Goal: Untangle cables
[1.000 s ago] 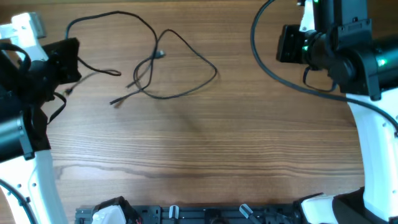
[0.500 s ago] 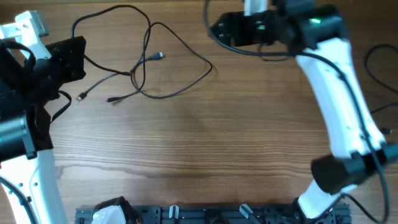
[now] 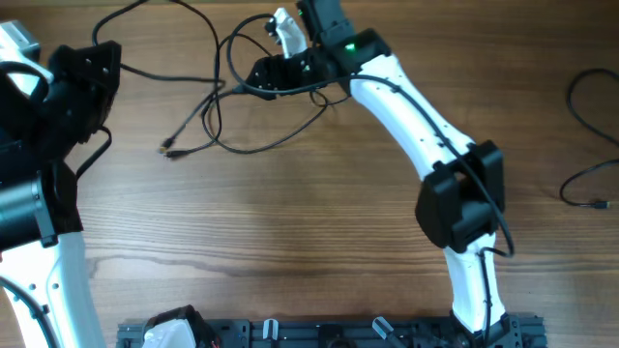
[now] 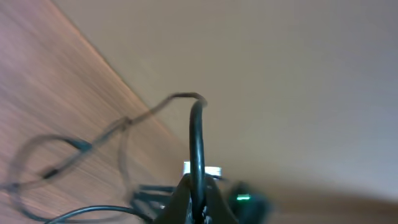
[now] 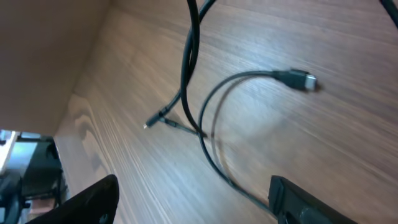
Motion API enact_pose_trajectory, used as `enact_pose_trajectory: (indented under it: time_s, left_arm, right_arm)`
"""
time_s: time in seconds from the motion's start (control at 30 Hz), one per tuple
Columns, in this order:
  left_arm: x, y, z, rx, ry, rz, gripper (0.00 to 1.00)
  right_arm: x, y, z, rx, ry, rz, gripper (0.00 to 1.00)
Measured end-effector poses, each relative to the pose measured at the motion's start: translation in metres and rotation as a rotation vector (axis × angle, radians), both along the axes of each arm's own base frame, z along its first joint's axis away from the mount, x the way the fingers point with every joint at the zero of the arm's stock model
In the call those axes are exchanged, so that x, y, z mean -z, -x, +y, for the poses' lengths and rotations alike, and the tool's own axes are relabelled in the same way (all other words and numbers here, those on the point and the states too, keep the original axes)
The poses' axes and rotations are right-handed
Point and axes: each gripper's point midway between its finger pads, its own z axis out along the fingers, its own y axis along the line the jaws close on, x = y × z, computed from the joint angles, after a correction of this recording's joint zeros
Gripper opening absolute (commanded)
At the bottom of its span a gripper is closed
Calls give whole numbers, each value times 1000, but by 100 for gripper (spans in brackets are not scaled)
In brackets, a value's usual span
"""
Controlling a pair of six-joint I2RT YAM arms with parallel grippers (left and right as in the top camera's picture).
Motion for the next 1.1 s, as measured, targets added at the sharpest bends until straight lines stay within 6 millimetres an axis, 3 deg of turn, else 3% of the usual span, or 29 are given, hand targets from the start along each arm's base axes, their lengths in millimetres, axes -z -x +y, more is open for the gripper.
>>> enact_pose_trajectory:
  time_s: [0.2, 0.37, 0.67, 0.87, 1.1]
  left_arm:
    - [-21, -3, -10, -24, 318, -9, 4]
    - [-36, -5, -14, -37, 526, -5, 4]
    - [-96, -1, -31, 122, 606, -190, 4]
    - [-101, 1, -34, 143, 653, -182, 4]
    - [-101, 1, -34, 140, 685, -172, 4]
  right_arm:
    - [-7, -2, 23, 0, -58, -30, 66]
    - [-2, 1, 41, 7, -91, -8, 64]
    - [25, -11, 53, 41, -114, 31, 59]
    - [33, -6, 66, 22, -132, 36, 57]
    - [25, 19, 89, -68, -176, 52, 52]
